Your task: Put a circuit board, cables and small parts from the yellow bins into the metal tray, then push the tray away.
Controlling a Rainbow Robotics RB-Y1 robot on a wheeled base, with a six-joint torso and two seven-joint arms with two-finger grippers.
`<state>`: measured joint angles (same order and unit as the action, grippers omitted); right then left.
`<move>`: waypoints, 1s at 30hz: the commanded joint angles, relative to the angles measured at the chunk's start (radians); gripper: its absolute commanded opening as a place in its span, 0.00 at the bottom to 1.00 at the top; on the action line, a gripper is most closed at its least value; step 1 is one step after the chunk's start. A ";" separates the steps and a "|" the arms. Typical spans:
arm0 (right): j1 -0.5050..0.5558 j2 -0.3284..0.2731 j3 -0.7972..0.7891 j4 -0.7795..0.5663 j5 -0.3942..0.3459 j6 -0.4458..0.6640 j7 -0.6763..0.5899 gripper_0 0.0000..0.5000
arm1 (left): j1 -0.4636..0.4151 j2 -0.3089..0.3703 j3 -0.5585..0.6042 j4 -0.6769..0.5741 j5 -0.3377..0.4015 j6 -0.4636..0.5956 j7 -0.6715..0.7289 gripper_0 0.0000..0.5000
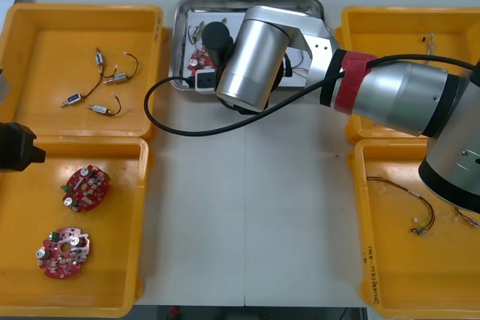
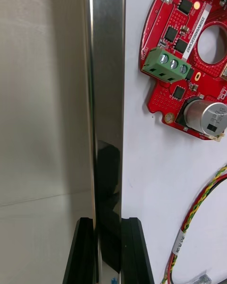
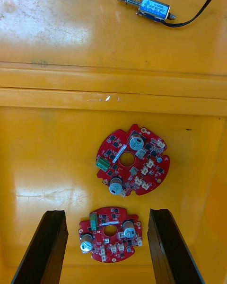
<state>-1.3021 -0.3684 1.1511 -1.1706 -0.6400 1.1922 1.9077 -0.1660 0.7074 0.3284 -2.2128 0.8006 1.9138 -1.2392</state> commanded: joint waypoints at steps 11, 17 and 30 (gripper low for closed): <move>-0.071 0.020 0.007 0.065 -0.007 -0.077 0.077 0.00 | 0.025 0.040 0.032 -0.030 0.008 0.006 -0.069 1.00; -0.071 0.020 0.007 0.065 -0.007 -0.076 0.085 0.07 | 0.025 0.040 0.032 -0.030 0.008 0.006 -0.069 1.00; -0.071 0.020 -0.050 0.031 -0.041 0.013 0.083 1.00 | 0.025 0.040 0.032 -0.030 0.008 0.006 -0.069 1.00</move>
<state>-1.3191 -0.3661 1.1498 -1.1020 -0.6703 1.1668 1.9655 -0.1660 0.7074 0.3284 -2.2128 0.8006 1.9138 -1.2392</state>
